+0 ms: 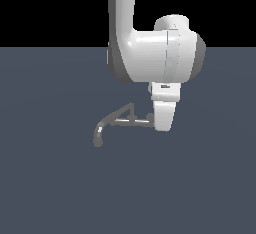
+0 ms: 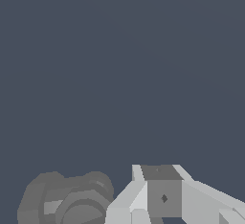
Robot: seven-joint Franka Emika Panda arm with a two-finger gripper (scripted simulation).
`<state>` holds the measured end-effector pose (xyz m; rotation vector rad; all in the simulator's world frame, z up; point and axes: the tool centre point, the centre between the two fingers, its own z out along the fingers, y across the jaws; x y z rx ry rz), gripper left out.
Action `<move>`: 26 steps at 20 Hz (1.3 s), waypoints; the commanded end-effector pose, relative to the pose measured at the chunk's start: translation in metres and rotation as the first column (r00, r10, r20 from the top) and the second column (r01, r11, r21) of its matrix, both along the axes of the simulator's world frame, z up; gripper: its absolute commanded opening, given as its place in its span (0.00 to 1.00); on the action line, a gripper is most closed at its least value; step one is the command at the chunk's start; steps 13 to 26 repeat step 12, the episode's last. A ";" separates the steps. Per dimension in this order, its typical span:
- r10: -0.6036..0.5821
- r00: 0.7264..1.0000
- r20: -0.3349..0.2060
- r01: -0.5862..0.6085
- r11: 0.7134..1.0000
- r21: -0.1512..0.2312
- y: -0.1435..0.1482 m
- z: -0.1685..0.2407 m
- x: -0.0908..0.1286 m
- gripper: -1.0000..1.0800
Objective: Turn on the faucet by rotating a designated handle.
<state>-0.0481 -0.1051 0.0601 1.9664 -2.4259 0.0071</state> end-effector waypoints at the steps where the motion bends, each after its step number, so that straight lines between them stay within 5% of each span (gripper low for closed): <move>1: 0.006 1.000 0.000 -0.006 1.000 0.002 0.006 -0.001 0.004 0.00; 11: 0.070 0.997 0.011 -0.070 0.997 0.015 0.060 0.001 0.041 0.00; 26: 0.070 0.997 0.011 -0.070 0.997 0.015 0.060 0.001 0.041 0.00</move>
